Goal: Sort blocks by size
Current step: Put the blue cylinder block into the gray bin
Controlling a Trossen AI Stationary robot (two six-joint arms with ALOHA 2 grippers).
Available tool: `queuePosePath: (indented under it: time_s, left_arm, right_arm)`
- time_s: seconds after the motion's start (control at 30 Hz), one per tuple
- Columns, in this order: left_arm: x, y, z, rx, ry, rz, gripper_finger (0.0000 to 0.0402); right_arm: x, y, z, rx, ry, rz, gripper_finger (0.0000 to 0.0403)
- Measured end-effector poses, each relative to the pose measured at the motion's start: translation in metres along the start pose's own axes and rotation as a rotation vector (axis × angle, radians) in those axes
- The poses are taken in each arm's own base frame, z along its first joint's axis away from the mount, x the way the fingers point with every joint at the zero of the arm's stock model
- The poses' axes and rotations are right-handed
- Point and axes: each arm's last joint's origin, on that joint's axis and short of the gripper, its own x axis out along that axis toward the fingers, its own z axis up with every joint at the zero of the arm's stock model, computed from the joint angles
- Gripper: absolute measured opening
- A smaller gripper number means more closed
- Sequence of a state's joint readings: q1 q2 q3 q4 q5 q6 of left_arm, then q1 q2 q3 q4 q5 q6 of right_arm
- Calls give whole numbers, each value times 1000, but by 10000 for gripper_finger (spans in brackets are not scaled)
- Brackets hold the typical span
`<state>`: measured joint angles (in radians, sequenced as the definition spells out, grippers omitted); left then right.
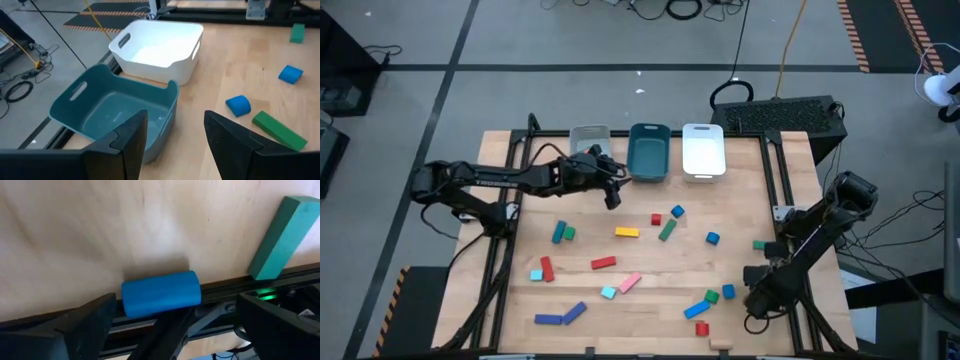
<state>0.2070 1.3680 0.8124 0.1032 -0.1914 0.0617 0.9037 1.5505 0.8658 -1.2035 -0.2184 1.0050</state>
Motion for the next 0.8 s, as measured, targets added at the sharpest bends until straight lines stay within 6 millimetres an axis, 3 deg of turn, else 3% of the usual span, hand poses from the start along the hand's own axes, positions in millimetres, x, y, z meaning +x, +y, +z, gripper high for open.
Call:
queuePosePath:
  time_s: [0.23, 0.5, 0.8]
  left_arm:
    - [3, -1, -1, 1, -1, 0, 199]
    - [3, -1, -1, 0, -8, 0, 199]
    - [3, -1, -1, -2, -4, 0, 199]
  right_arm:
    - [2, 5, -3, -33, -29, 11, 399]
    - [26, 3, -8, -74, -29, 2, 400]
    - [36, 0, -10, -19, 14, 13, 381]
